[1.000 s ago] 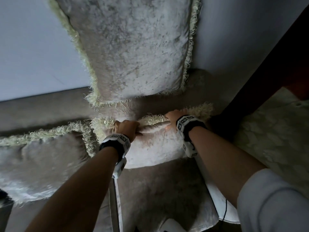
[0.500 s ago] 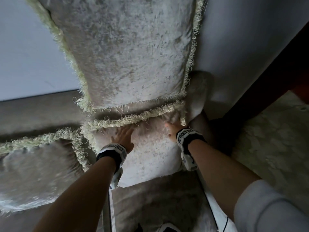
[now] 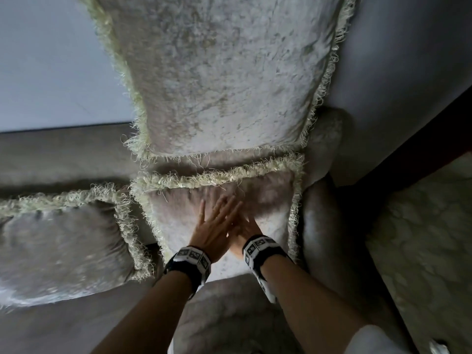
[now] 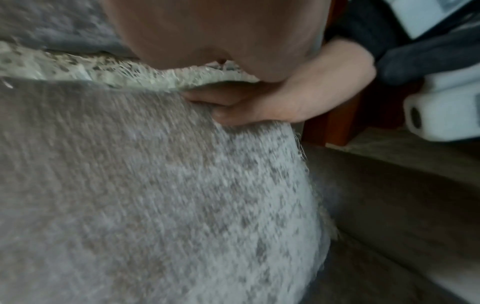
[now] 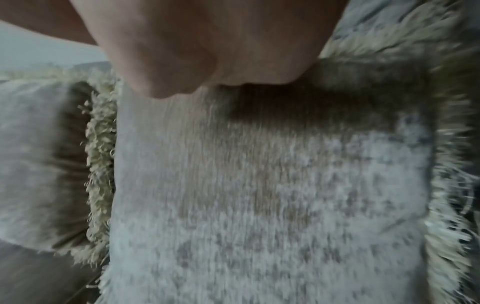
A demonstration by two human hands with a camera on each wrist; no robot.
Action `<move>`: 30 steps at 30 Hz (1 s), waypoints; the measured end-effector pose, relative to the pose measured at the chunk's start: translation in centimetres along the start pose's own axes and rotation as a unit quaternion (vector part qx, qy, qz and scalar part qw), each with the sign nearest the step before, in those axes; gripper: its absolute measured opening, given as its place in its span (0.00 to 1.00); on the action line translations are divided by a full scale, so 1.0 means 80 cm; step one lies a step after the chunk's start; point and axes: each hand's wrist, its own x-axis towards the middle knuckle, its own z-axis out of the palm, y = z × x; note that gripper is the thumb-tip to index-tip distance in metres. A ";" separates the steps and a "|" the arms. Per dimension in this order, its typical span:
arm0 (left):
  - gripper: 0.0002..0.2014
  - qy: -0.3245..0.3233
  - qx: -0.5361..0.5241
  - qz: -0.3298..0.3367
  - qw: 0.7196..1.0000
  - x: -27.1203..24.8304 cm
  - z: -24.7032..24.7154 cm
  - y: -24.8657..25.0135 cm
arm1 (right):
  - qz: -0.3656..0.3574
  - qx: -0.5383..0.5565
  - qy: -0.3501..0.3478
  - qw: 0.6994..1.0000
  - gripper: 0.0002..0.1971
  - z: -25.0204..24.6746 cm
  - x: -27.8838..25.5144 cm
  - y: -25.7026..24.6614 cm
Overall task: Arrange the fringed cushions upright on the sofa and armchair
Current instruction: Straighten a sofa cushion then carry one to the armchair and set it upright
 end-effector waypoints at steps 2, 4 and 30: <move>0.28 -0.037 0.010 0.004 0.999 -0.003 0.026 -0.010 | -0.020 -0.006 0.032 0.999 0.33 0.022 0.016 0.011; 0.29 -0.069 0.004 -0.068 0.995 -0.009 0.045 -0.036 | 0.008 0.047 0.061 0.997 0.33 0.038 0.023 0.047; 0.32 -0.216 0.026 -0.319 0.922 -0.092 0.047 -0.069 | 0.269 0.180 -0.058 0.944 0.32 0.100 -0.046 0.145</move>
